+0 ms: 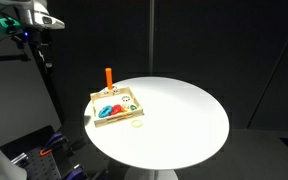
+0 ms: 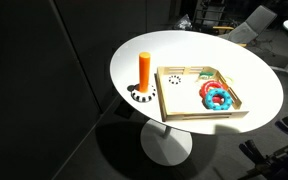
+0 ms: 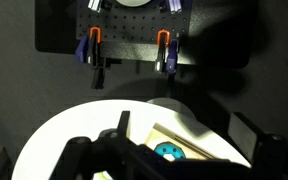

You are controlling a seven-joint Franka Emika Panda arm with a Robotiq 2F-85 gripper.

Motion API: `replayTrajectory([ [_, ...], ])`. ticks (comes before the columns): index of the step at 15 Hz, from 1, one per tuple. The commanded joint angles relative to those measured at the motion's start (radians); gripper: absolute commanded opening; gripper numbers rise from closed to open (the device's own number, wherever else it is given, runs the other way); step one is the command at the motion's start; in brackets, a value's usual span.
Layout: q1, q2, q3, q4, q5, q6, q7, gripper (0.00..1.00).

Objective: Pick up the blue ring from the tray and put it on the table

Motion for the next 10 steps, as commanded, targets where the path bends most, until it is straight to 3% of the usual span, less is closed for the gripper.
replayTrajectory([
  [1, -0.018, 0.026, -0.005, 0.014, -0.064, 0.053, 0.028, 1.00],
  [10, -0.120, 0.164, -0.063, 0.020, -0.176, 0.337, 0.096, 1.00],
])
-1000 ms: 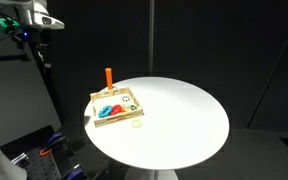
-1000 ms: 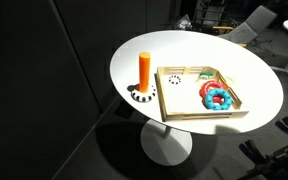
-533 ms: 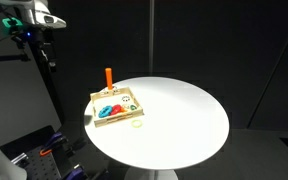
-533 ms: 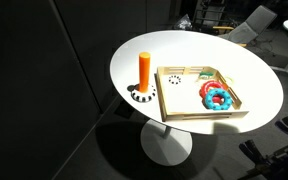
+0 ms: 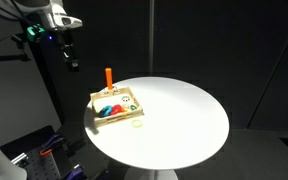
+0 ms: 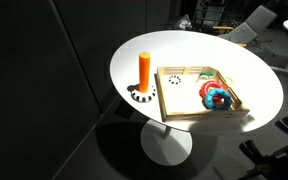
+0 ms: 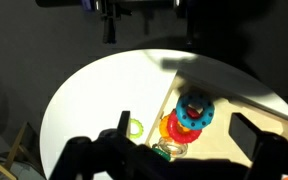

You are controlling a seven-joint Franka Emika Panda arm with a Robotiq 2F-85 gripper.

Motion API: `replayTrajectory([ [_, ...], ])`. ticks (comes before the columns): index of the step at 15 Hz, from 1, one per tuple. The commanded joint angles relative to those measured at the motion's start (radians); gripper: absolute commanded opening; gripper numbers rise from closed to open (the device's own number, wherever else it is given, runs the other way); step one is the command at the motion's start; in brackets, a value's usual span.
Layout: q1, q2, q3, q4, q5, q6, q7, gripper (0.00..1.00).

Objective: Pick up the blue ring from the tray and put it on the table

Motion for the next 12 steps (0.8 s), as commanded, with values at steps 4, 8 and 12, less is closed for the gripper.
replayTrajectory([
  [4, -0.047, 0.153, -0.051, 0.007, -0.045, 0.233, 0.054, 1.00],
  [8, -0.048, 0.241, -0.071, -0.009, -0.036, 0.391, 0.067, 1.00],
  [12, -0.054, 0.326, -0.083, -0.009, -0.056, 0.451, 0.091, 1.00],
])
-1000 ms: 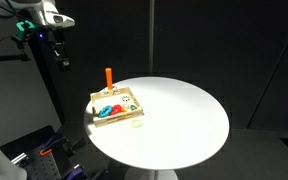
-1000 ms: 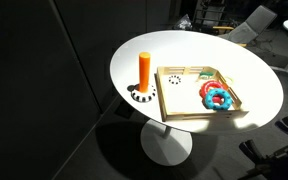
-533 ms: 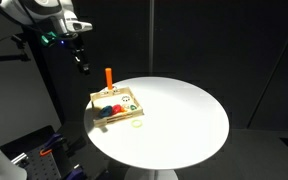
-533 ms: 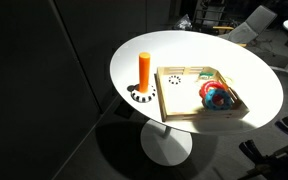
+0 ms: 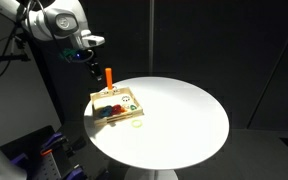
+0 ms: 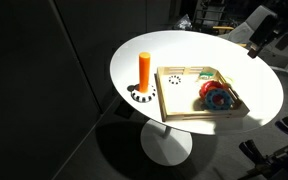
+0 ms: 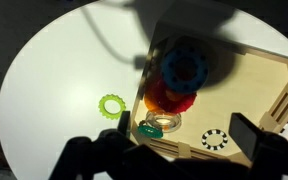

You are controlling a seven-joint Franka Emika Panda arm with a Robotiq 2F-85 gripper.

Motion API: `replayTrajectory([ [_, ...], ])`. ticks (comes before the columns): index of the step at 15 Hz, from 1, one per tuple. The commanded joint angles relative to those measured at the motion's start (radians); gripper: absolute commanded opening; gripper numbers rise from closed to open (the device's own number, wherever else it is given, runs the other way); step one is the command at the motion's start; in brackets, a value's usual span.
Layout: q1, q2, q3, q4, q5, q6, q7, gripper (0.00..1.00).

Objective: Pick up the blue ring from the tray and put it on the table

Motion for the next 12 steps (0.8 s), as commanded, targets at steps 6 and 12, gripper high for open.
replayTrajectory([
  [6, 0.011, 0.037, -0.017, 0.000, -0.041, 0.004, 0.031, 1.00],
  [12, 0.002, 0.094, -0.014, -0.040, -0.167, 0.096, 0.071, 1.00],
])
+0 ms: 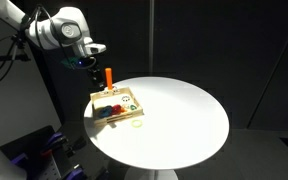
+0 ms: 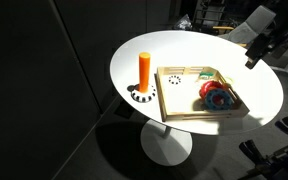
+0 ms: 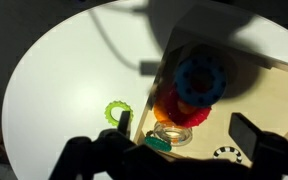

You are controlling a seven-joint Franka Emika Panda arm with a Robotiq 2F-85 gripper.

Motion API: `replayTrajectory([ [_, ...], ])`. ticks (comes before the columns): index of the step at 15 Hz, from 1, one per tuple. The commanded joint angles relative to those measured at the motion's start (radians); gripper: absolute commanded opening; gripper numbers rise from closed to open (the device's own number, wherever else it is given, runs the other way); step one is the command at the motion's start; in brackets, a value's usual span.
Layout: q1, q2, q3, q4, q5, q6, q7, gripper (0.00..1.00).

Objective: Pick up the blue ring from the tray and put it on the table

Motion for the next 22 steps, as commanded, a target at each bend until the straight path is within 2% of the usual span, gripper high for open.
replayTrajectory([
  [1, -0.002, 0.044, -0.007, -0.023, -0.071, 0.081, 0.039, 1.00],
  [8, 0.007, 0.178, -0.039, -0.025, -0.143, 0.257, 0.054, 1.00],
  [16, 0.056, 0.329, -0.120, -0.009, -0.156, 0.369, 0.034, 1.00],
  [17, 0.030, 0.350, -0.095, -0.003, -0.163, 0.385, 0.037, 1.00],
  [22, 0.039, 0.441, -0.110, 0.044, -0.208, 0.444, 0.024, 1.00],
])
